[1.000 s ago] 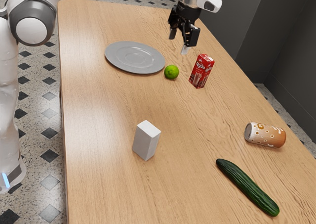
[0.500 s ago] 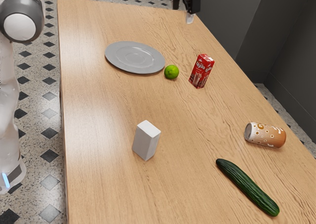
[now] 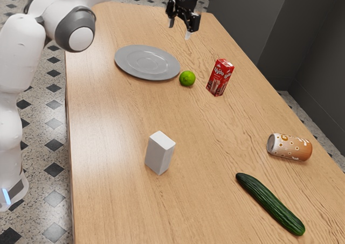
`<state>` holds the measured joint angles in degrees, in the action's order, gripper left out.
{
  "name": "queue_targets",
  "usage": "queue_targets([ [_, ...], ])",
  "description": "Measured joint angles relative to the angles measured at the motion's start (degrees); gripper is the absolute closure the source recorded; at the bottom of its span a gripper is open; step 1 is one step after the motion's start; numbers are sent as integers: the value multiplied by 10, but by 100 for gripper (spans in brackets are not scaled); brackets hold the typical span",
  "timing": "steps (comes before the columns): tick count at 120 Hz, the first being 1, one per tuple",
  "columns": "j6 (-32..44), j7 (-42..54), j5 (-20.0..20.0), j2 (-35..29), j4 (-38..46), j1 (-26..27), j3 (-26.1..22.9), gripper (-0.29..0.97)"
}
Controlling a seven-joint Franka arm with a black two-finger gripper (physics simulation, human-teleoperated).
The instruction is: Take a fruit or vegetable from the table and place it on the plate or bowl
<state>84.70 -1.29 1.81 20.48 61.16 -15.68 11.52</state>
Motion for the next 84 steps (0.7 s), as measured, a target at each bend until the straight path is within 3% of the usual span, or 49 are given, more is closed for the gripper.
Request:
queue_targets([
  [16, 45, 19, -21, 53, -1, -6, -20, 0],
  [42, 110, 53, -9, 95, -5, -4, -25, 0],
  [58, 126, 91, -11, 200, -112, -30, -66, 0],
  [84, 136, 151, -10, 206, -84, -53, -71, 0],
])
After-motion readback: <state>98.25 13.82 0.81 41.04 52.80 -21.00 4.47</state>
